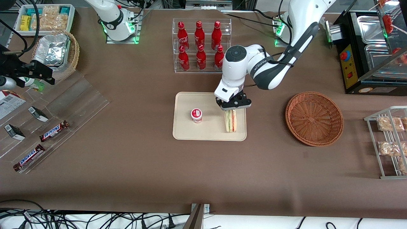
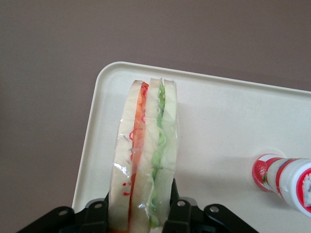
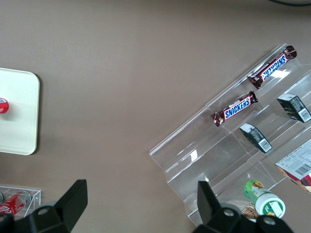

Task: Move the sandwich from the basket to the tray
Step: 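Lower the sandwich onto the tray and open the left gripper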

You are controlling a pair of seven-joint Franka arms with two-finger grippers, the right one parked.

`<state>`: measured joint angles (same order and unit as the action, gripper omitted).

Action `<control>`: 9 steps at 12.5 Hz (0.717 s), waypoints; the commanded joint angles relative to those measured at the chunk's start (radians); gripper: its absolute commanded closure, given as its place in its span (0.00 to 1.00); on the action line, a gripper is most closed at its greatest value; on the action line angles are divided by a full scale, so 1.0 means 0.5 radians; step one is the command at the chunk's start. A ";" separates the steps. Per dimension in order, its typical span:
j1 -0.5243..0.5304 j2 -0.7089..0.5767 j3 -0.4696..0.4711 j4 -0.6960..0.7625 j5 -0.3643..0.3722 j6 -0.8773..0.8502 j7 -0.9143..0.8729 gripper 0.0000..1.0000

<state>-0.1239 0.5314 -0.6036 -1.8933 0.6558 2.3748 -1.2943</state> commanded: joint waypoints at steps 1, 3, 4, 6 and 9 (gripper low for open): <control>-0.037 -0.001 -0.005 -0.018 0.084 0.024 -0.099 0.60; -0.044 0.044 -0.002 -0.018 0.148 0.024 -0.120 0.60; -0.044 0.072 -0.002 -0.018 0.194 0.024 -0.166 0.60; -0.059 0.112 -0.002 -0.018 0.295 0.024 -0.249 0.60; -0.074 0.134 -0.002 -0.015 0.305 0.021 -0.261 0.60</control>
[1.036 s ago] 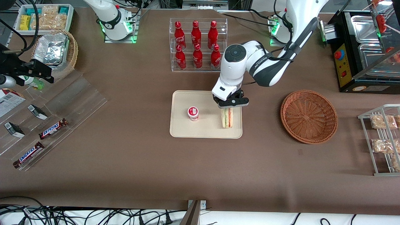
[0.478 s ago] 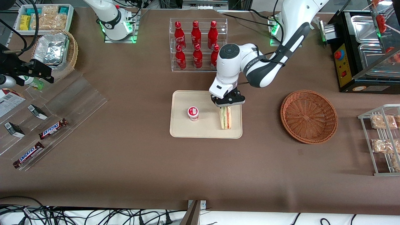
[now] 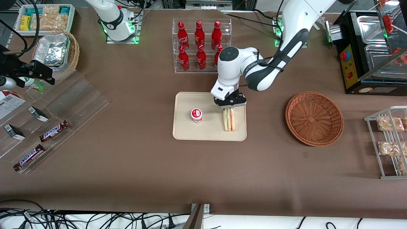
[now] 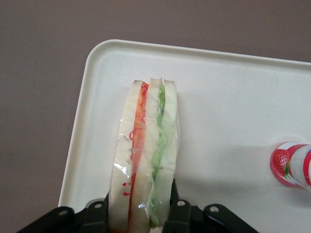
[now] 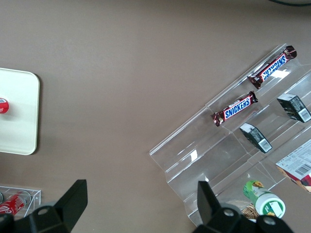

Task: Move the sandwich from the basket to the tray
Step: 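Lower the sandwich onto the tray and open the left gripper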

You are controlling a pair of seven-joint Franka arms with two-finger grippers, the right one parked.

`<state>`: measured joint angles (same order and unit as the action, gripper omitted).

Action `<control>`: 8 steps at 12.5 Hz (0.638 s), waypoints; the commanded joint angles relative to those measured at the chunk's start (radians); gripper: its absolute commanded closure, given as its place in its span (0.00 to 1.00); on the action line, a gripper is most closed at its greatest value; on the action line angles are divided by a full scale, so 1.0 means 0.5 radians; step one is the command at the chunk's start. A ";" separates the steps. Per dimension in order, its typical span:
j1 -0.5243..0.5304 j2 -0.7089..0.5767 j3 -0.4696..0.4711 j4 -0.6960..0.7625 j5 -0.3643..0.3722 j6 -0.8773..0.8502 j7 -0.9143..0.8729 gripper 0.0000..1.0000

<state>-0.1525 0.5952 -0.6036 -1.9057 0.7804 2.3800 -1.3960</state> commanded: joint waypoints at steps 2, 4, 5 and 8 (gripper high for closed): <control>-0.038 0.009 -0.002 0.010 0.056 0.011 -0.092 0.58; -0.039 0.009 -0.002 0.010 0.056 0.011 -0.092 0.54; -0.032 0.009 -0.002 0.013 0.056 0.011 -0.092 0.42; -0.020 0.000 0.002 0.035 0.056 0.008 -0.089 0.03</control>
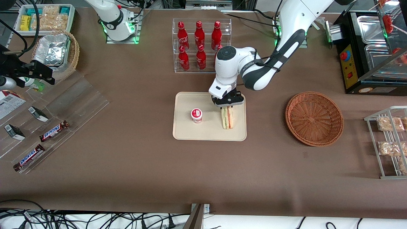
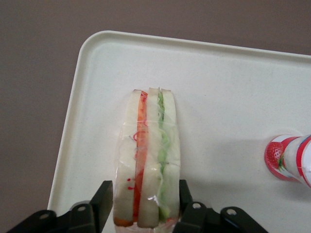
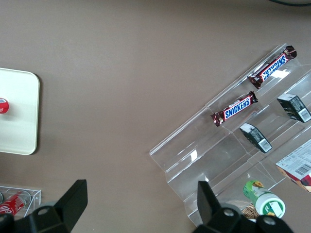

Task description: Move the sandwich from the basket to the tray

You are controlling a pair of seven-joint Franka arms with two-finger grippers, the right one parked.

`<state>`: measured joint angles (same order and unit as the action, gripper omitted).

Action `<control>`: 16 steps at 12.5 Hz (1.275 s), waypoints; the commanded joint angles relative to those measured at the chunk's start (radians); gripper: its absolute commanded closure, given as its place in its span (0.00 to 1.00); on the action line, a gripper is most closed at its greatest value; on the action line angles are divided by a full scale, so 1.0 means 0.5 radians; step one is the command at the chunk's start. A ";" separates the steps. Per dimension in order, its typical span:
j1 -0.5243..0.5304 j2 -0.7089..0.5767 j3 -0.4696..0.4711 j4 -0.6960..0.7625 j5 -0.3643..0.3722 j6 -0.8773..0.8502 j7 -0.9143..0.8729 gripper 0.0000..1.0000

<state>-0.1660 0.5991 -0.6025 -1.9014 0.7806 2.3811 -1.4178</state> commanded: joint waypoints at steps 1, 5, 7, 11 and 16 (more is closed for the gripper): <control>0.013 -0.014 -0.001 0.032 0.056 0.002 -0.048 0.00; 0.022 -0.075 -0.013 0.106 -0.027 -0.046 -0.060 0.00; -0.008 -0.112 -0.022 0.231 -0.207 -0.251 -0.058 0.00; 0.065 -0.155 -0.120 0.516 -0.438 -0.604 0.049 0.00; 0.160 -0.167 -0.075 1.056 -0.858 -1.245 0.748 0.00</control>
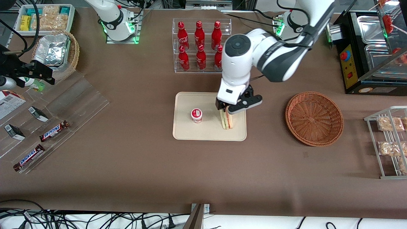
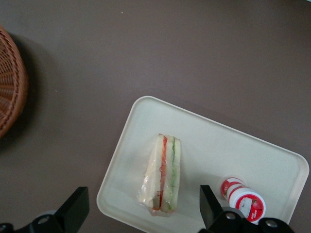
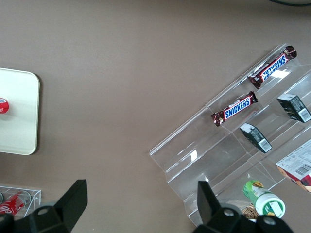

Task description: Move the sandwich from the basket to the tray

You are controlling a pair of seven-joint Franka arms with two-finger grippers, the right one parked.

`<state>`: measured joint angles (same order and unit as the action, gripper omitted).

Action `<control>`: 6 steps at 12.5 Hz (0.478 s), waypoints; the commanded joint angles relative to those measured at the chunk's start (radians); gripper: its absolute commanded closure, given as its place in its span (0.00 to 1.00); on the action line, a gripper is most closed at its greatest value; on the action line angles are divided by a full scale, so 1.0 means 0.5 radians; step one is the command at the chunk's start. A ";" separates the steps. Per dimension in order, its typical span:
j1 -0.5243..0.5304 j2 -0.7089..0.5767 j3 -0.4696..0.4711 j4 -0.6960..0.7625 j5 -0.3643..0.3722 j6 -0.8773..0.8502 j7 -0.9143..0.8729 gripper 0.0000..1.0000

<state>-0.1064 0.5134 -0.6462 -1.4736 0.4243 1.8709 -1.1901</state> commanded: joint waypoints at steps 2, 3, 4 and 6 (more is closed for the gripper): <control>0.038 -0.045 0.230 0.427 -0.375 -0.446 0.618 0.00; 0.023 -0.097 0.380 0.495 -0.492 -0.562 0.835 0.00; 0.007 -0.161 0.566 0.517 -0.617 -0.648 1.056 0.00; 0.004 -0.296 0.916 0.508 -0.842 -0.704 1.494 0.00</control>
<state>-0.0853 0.4243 -0.3232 -1.2175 0.0920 1.5573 -0.6146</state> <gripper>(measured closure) 0.000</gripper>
